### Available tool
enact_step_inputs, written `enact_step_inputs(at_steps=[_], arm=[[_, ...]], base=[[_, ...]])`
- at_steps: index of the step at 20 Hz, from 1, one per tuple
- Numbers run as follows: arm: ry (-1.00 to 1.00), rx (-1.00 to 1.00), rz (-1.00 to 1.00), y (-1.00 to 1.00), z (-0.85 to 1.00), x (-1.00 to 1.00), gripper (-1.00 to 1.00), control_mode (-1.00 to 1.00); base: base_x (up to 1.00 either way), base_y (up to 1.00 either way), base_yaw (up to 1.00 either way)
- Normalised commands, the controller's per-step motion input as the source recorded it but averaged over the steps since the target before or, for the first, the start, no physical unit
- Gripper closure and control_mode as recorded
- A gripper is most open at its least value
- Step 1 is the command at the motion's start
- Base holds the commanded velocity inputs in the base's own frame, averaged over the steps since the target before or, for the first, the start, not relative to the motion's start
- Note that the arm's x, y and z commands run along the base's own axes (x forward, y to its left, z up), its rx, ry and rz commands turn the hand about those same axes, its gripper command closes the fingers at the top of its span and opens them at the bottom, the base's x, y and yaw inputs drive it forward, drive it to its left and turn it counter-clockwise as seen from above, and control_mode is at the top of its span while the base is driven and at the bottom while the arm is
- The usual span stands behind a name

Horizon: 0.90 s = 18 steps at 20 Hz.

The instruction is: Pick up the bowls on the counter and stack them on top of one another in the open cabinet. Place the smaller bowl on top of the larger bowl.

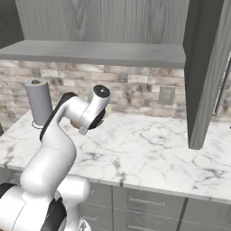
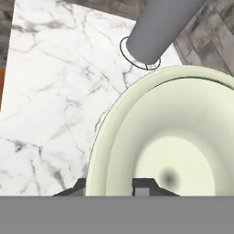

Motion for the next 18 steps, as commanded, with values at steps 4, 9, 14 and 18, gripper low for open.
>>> enact_step_inputs(at_steps=[4,9,14,18], arm=[[0.0,0.0,0.0,0.0,0.0,0.0,1.0,-1.0],[0.0,0.01,0.03,0.19,-0.01,0.15,1.0,-1.0],[0.0,0.01,0.05,0.32,-0.04,0.27,1.0,-1.0],[0.0,0.01,0.07,0.3,-0.13,0.31,1.0,-1.0]], base=[[0.0,0.0,0.0],[0.0,0.0,0.0],[0.0,0.0,0.0],[0.0,0.0,0.0]])
